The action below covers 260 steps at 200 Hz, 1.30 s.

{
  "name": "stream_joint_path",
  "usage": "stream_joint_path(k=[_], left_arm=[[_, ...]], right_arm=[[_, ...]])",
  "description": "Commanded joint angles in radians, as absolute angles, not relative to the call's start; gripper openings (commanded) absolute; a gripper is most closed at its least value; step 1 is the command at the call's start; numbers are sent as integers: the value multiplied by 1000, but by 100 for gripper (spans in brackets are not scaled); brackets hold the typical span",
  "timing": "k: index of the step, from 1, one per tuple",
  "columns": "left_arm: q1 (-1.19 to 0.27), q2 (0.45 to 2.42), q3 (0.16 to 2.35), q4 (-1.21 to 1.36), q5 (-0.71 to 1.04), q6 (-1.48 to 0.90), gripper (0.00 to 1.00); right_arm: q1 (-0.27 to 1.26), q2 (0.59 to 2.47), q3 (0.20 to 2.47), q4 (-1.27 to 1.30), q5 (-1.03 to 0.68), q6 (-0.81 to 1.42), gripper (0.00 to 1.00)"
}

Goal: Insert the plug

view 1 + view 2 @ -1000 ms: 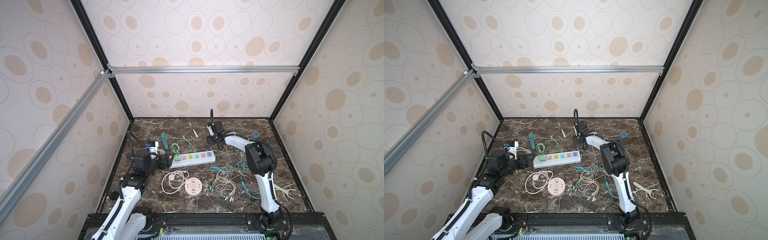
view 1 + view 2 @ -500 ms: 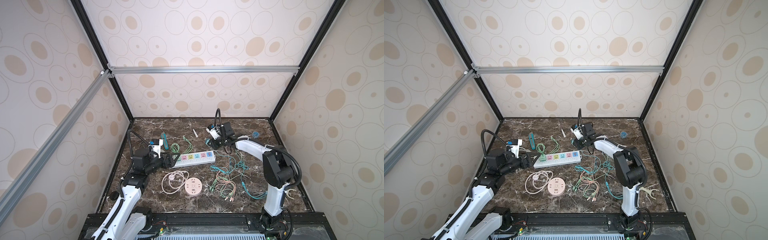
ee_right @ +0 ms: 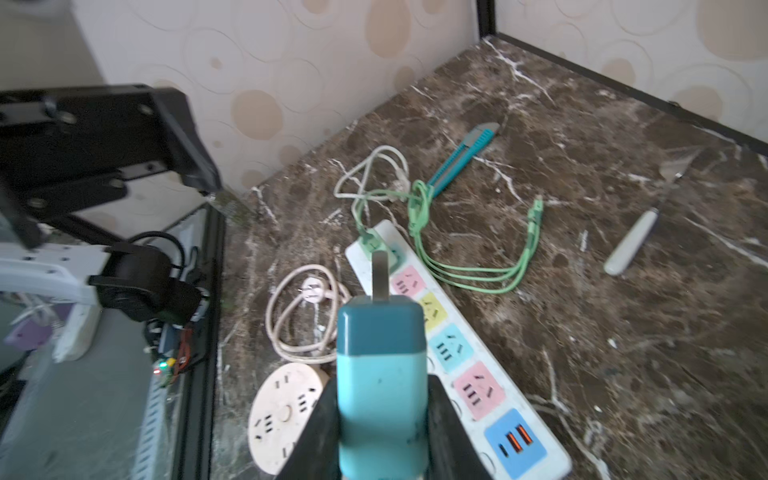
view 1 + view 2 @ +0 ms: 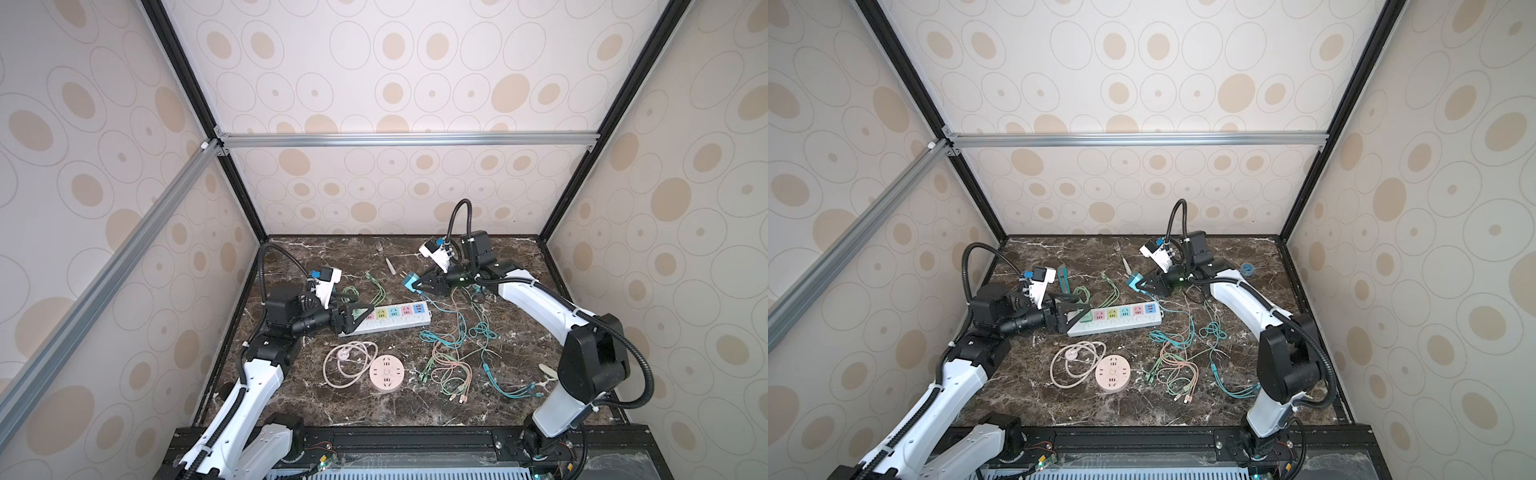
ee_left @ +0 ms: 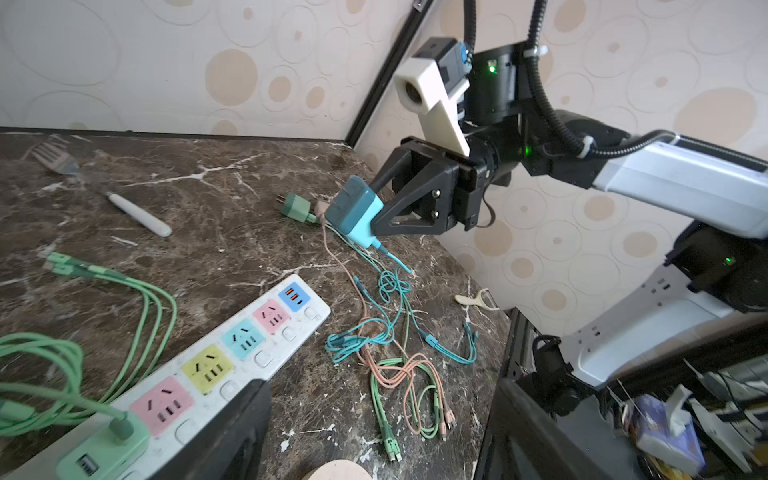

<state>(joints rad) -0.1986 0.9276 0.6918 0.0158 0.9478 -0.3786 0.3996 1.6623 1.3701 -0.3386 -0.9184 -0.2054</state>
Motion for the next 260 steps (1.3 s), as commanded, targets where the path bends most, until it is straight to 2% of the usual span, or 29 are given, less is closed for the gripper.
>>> stream_joint_path(k=[1,24,53,90,161,260], left_arm=[[-241,956,744,44,1020,-312,84],[-292,993,769,49,1020,-288,84],[-369,1048,804,74,1080,-255,82],[-441,1110,858,73,1067,-213,76],[-455,1128,872,207,1075,-286,69],[-460,1130,871,246,1098,-323,57]], right_arm=[[401,1599,1350,-358,-1149,-198,6],[401,1568,1341,-349,-1219,-179,0],[402,1536,1335,-380,-1259,-198,0],[415,1505,1330,-408,-1308,-216,0],[458,1488,1327,-476,-1332,-273,0],[507,1508,1360,-580,-1309,-347,0]])
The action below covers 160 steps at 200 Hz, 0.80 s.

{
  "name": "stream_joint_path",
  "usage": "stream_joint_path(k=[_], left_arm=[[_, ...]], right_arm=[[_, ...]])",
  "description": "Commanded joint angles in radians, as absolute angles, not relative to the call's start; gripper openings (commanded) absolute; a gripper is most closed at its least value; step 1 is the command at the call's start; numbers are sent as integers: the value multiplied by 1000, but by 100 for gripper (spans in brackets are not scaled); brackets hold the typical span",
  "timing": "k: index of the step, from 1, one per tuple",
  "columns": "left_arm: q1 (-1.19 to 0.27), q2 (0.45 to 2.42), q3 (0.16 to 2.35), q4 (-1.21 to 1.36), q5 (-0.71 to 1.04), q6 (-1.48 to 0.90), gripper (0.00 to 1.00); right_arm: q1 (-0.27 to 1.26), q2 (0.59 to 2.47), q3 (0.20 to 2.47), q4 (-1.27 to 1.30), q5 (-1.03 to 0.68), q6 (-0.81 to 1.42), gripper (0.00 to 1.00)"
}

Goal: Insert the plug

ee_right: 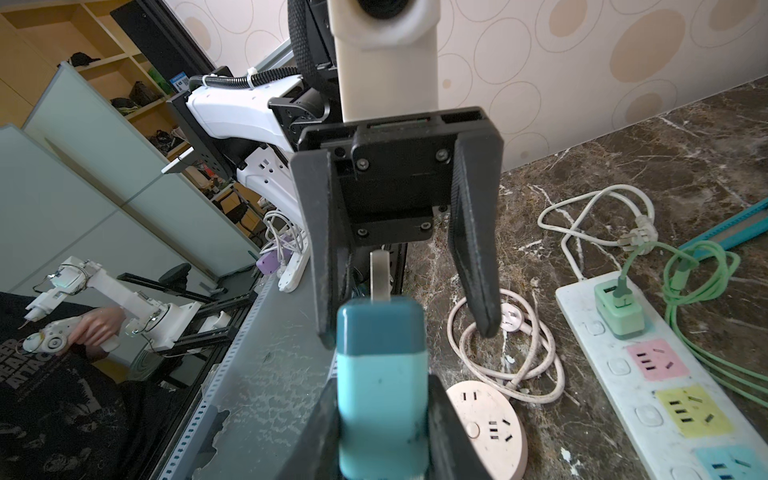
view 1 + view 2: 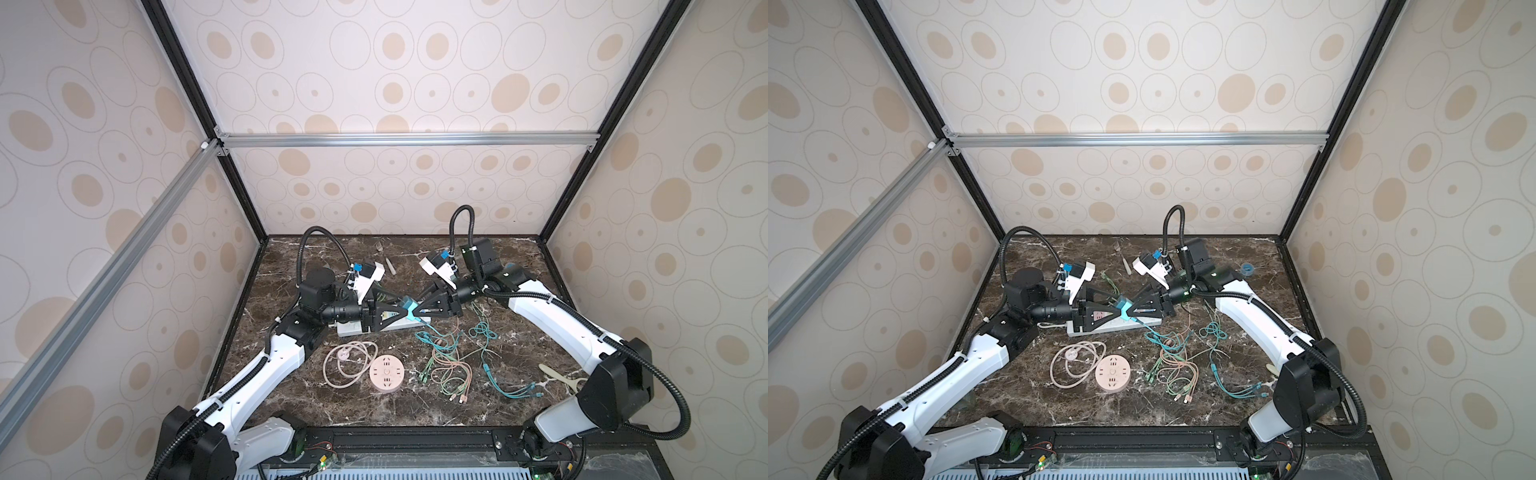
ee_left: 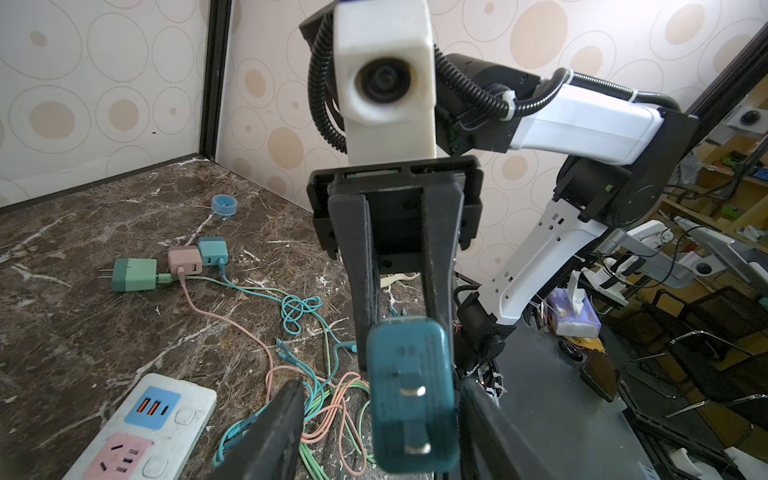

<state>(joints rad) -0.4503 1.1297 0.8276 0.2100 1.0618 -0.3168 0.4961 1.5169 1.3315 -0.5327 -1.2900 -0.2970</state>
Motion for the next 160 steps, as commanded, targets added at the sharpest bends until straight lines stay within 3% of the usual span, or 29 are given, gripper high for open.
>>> stream_joint_path(k=[1,75,120,152,160], left_arm=[[-460,1130,872,246,1099,-323,57],[-485,1134,868,210,1152,-304,56],[-492,1124,871,186,1118,-286,37],[-491,1117,868,196,1104,-290,31],[-492,1117,867,201,1100,-295,29]], right_arm=[[507,1508,1360,-580,-1309,-347,0],[508,1502,1361,-555,-1297,-329,0],[512,1501,1357,-565,-1284,-336,0],[511,1502,1358,-597,-1268,-361,0],[511,1501,1358,-604,-1264,-365,5]])
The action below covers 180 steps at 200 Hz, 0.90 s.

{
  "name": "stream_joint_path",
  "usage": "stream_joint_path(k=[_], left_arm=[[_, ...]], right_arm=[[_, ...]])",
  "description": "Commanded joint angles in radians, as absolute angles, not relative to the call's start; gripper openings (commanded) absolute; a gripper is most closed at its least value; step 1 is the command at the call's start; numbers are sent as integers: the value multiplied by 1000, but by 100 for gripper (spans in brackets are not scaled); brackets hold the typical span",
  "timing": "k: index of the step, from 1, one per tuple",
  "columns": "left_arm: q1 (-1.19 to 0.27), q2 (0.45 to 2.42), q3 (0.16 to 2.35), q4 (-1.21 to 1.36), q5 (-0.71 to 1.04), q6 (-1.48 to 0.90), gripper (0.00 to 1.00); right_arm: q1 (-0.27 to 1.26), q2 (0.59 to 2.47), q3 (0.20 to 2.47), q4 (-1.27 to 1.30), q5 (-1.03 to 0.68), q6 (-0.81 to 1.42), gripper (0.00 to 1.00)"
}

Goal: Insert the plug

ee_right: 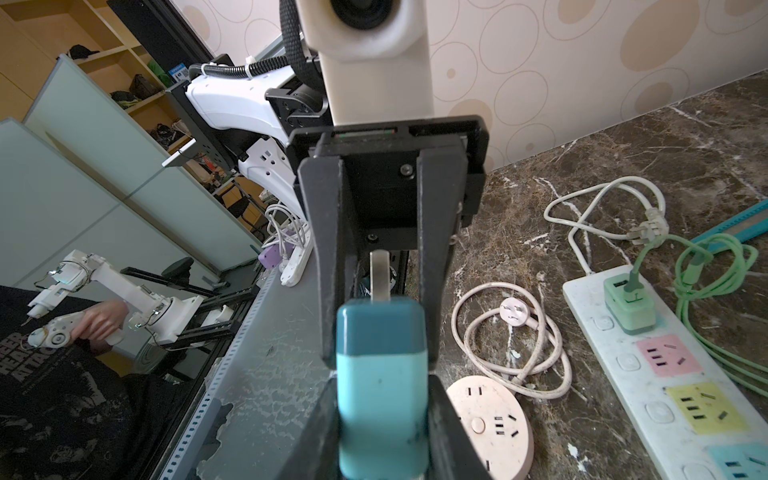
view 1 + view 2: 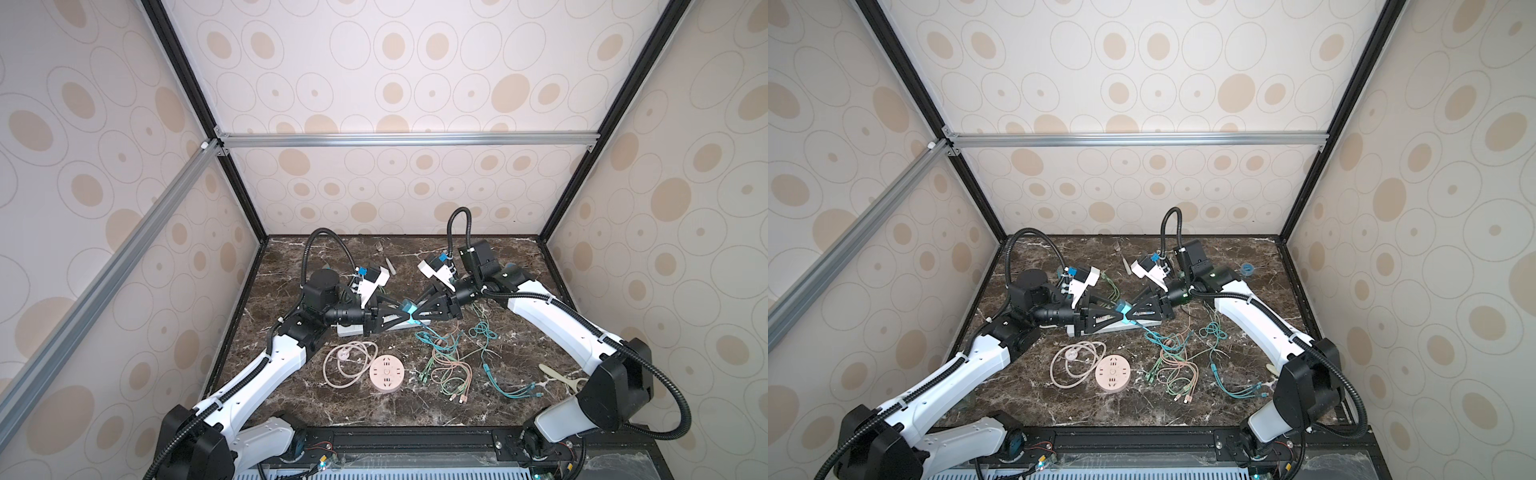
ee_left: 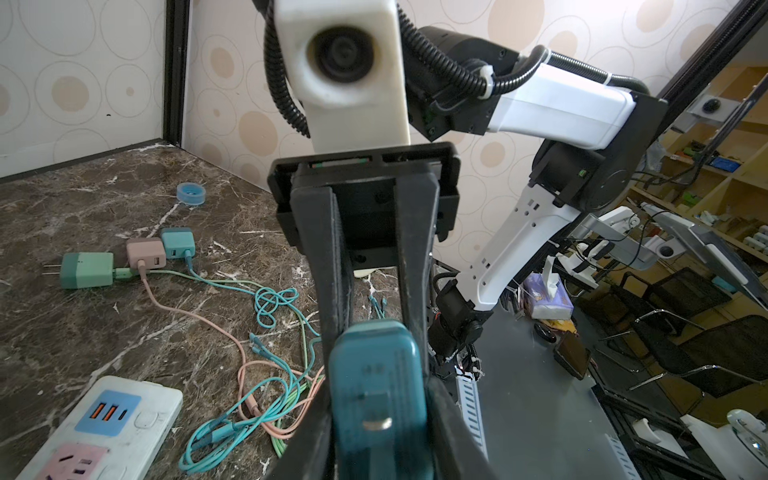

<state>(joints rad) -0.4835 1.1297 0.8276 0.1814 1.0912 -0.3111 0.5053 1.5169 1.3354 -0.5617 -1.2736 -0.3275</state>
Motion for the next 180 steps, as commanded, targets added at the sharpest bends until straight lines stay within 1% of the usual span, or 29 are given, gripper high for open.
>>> stream_joint_path(k=[1,12,24,30,41,57,69,85,106,122,140,158,168,180], left_arm=[[-492,1117,867,203,1098,-295,29],[-492,1117,862,218,1084,-308,26],[-492,1117,854,235,1052,-326,21],[-492,1118,850,244,1035,-337,18],[-492,1118,840,269,993,-364,13],[-491,1115,814,333,928,-410,7],[-492,1112,795,370,880,-439,4],[-491,1109,772,411,819,-473,0],[-492,1105,749,474,758,-515,0],[-492,1104,736,533,720,-553,0],[-492,1106,729,613,680,-606,0],[-491,1113,719,716,677,-671,0],[-492,1123,715,779,697,-699,0],[-492,1134,709,845,715,-737,0]], right_arm=[[512,1500,1358,-604,-1262,-366,6],[511,1495,1358,-611,-1253,-372,13],[511,1481,1355,-614,-1231,-373,25],[511,1470,1350,-605,-1213,-368,29],[512,1443,1332,-573,-1172,-331,33],[508,1387,1278,-461,-1100,-240,38],[506,1340,1229,-362,-1038,-165,46],[503,1274,1161,-243,-948,-65,53],[501,1188,1081,-115,-864,40,63],[501,1148,1030,-22,-856,134,66],[502,1132,968,124,-889,269,69],[512,1130,899,278,-893,375,70],[537,1140,874,343,-886,397,70],[572,1153,872,363,-890,385,70]])
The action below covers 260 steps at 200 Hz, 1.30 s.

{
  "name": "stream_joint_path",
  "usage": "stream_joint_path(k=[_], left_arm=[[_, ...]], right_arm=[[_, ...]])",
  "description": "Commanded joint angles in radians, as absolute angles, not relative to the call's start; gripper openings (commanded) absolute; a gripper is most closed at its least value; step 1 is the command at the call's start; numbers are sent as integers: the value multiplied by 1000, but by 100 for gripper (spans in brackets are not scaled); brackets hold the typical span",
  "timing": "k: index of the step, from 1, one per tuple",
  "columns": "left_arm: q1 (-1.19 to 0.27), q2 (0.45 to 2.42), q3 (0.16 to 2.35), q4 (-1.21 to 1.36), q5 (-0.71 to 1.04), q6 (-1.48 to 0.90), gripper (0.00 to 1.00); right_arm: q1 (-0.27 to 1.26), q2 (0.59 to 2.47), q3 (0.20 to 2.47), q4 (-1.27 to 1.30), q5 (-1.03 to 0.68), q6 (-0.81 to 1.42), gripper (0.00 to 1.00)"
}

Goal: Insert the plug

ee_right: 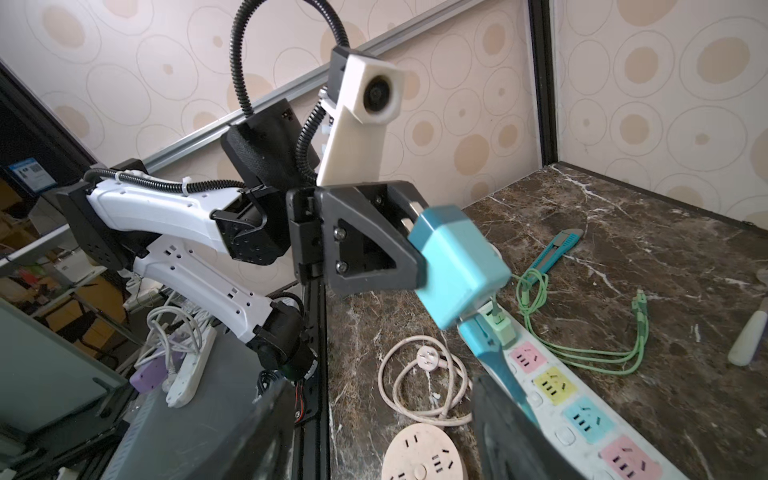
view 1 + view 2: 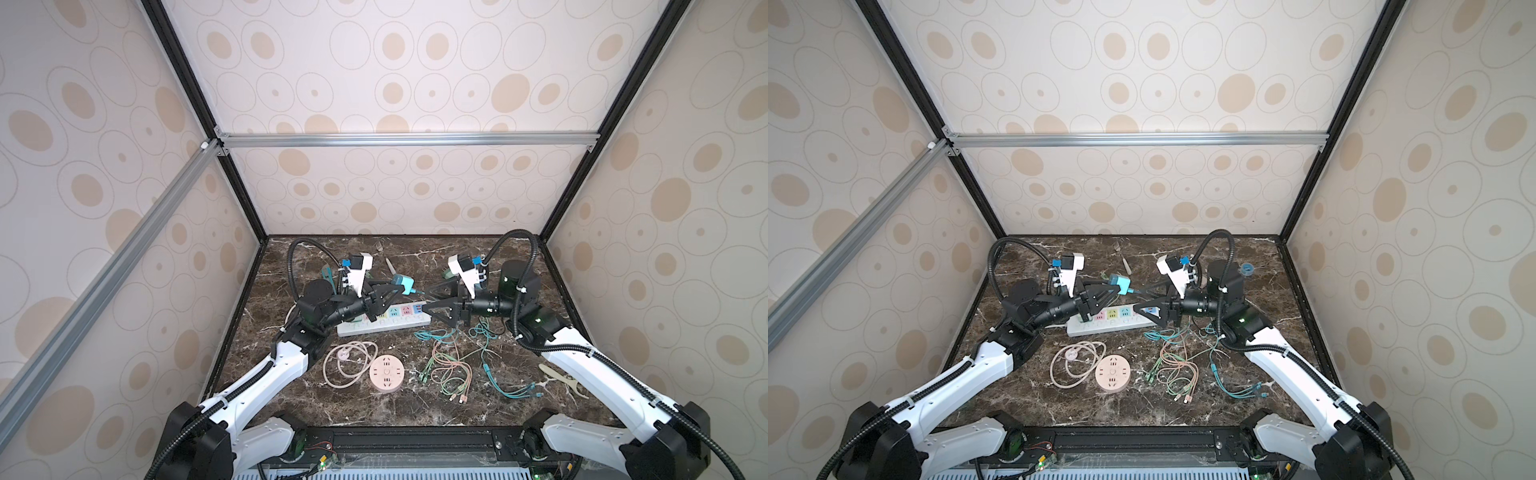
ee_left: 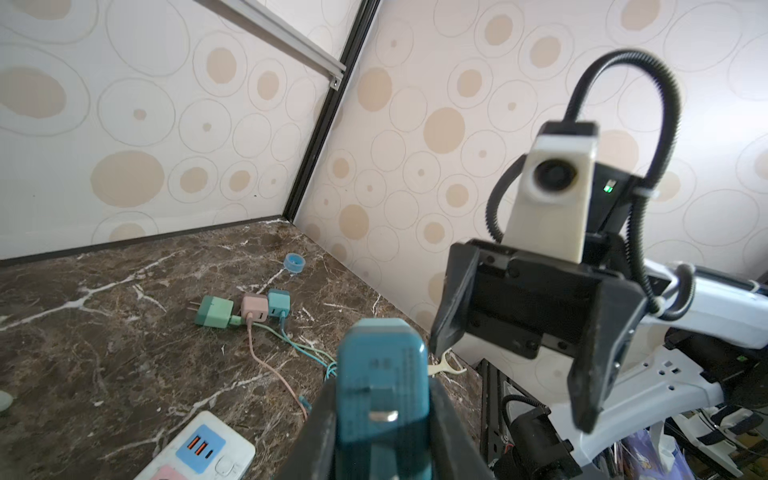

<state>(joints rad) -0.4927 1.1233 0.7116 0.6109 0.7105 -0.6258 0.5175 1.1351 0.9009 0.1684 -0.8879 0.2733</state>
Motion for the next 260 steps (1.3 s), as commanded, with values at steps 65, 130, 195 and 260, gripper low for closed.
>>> stream_joint_path(k=[65,130,195,260], left_arm=[[-492,1133,645,1099,799,-873,0],[-491,1105,605,1214,828,-929,0],[-491,1132,585,1360,834,-1010,0],[-491,1160,563,1449,824,-1054,0]], right_arm=[[612,1256,808,817,-829,551,65],[614,1378,824,1163,-794,696,61],[634,1439,864,1266,-773,736,59],[656,1465,909,1299,-781,750,51]])
